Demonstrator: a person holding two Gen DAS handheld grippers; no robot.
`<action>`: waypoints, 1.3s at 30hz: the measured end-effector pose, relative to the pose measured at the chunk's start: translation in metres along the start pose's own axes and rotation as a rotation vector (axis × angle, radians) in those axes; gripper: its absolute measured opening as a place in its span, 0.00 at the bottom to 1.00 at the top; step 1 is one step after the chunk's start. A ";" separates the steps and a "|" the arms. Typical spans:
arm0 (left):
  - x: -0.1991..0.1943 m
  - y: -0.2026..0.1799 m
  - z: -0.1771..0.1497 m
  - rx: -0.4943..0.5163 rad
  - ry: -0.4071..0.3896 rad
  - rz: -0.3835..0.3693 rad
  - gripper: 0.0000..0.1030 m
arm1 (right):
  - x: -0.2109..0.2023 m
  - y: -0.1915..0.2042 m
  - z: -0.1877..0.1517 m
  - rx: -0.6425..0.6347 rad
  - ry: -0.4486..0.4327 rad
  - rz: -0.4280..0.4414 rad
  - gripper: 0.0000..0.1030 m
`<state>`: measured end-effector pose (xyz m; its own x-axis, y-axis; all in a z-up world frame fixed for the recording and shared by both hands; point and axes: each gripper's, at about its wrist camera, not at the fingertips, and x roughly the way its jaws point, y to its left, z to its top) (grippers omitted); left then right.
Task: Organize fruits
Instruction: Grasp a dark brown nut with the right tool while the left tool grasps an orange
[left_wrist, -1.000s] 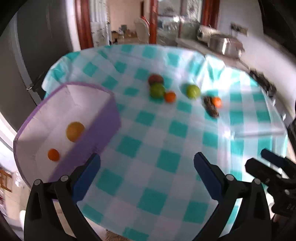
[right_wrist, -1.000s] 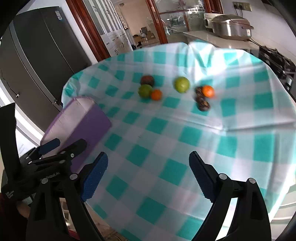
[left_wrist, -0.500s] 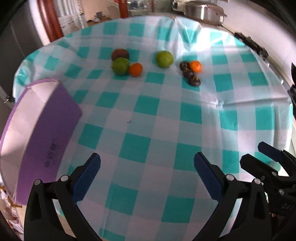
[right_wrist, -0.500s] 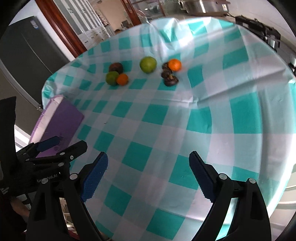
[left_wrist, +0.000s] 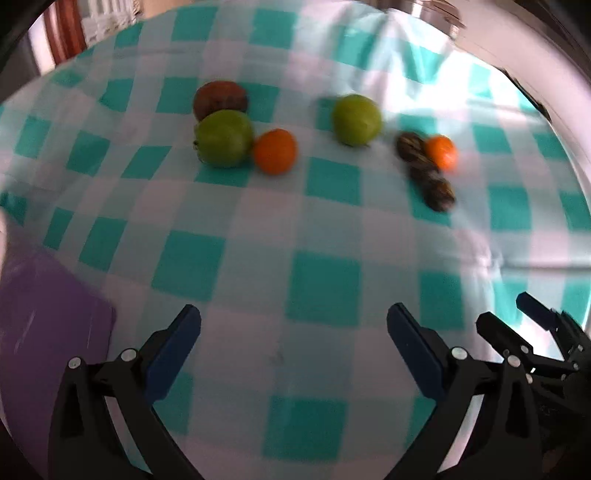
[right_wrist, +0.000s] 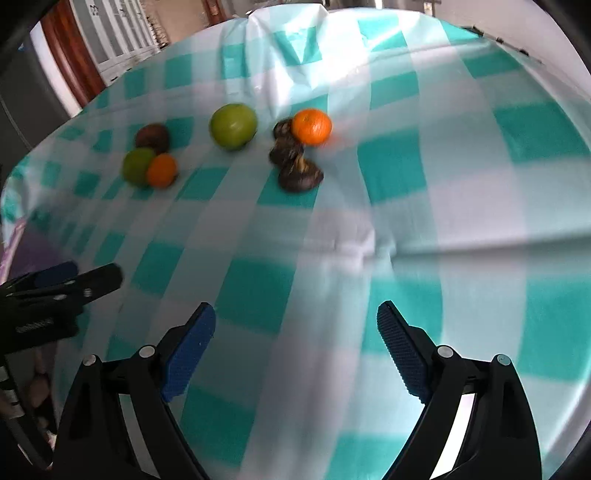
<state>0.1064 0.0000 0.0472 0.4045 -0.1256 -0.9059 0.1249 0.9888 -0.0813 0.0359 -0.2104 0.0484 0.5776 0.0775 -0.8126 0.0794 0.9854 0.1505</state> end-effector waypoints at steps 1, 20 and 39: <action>0.006 0.007 0.007 -0.014 -0.003 -0.006 0.98 | 0.007 0.003 0.007 0.003 -0.004 -0.014 0.84; 0.073 0.074 0.099 -0.170 -0.076 -0.018 0.99 | 0.099 0.016 0.097 -0.027 -0.036 -0.153 0.71; 0.105 0.026 0.135 -0.273 -0.135 0.038 0.97 | 0.096 0.019 0.099 -0.008 -0.084 -0.110 0.41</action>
<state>0.2743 0.0018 0.0063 0.5228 -0.0792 -0.8488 -0.1337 0.9757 -0.1734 0.1734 -0.1988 0.0285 0.6320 -0.0433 -0.7738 0.1395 0.9885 0.0586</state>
